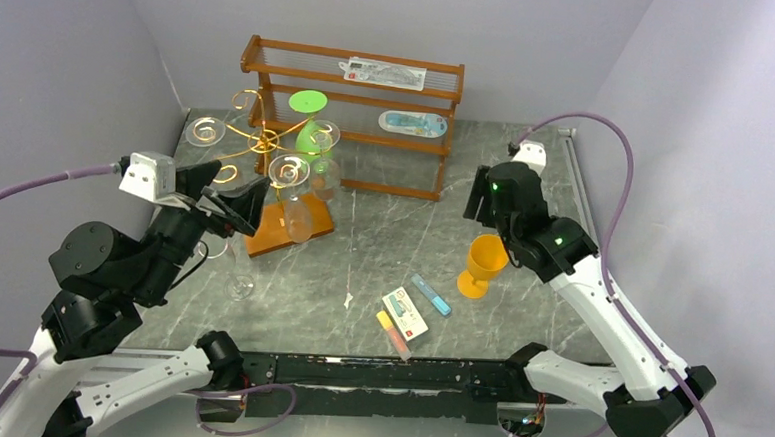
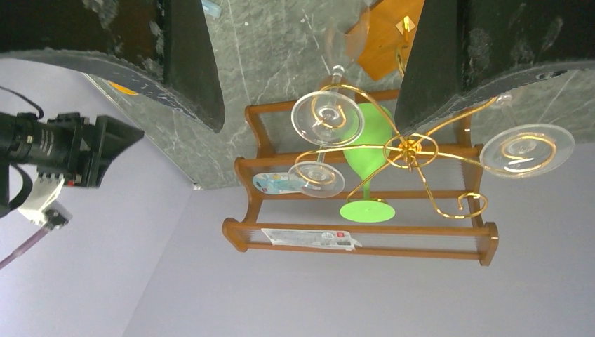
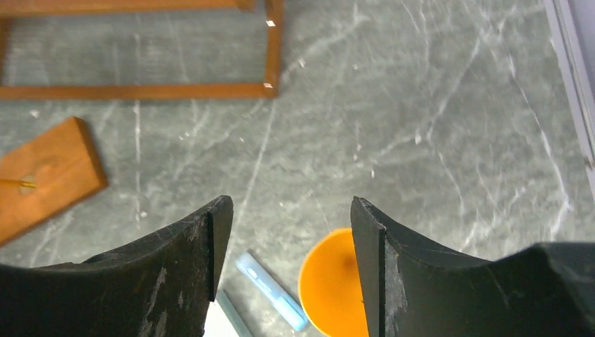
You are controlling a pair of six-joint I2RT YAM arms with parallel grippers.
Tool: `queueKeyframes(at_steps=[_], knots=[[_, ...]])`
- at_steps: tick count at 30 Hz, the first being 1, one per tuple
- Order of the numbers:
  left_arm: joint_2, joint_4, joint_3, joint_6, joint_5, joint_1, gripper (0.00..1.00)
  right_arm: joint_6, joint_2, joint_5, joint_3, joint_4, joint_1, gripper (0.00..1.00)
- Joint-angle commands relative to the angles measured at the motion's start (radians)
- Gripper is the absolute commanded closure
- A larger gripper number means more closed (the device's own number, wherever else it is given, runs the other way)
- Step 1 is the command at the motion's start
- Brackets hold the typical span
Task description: Place the wine glass upside down on the wine glass rack
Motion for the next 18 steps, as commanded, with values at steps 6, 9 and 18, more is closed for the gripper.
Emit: queueKeyframes(at_steps=[6, 9, 18], knots=[[0.035, 0.066, 0.016, 0.006, 0.061, 0.002, 0.06, 0.138, -0.010, -0.034, -0.196, -0.096, -0.004, 0.41], [0.042, 0.065, 0.014, -0.010, 0.062, 0.002, 0.07, 0.153, 0.001, -0.093, -0.231, -0.056, -0.003, 0.47], [0.053, 0.090, -0.004, -0.024, 0.056, 0.002, 0.07, 0.168, 0.032, -0.140, -0.294, -0.003, -0.004, 0.67]])
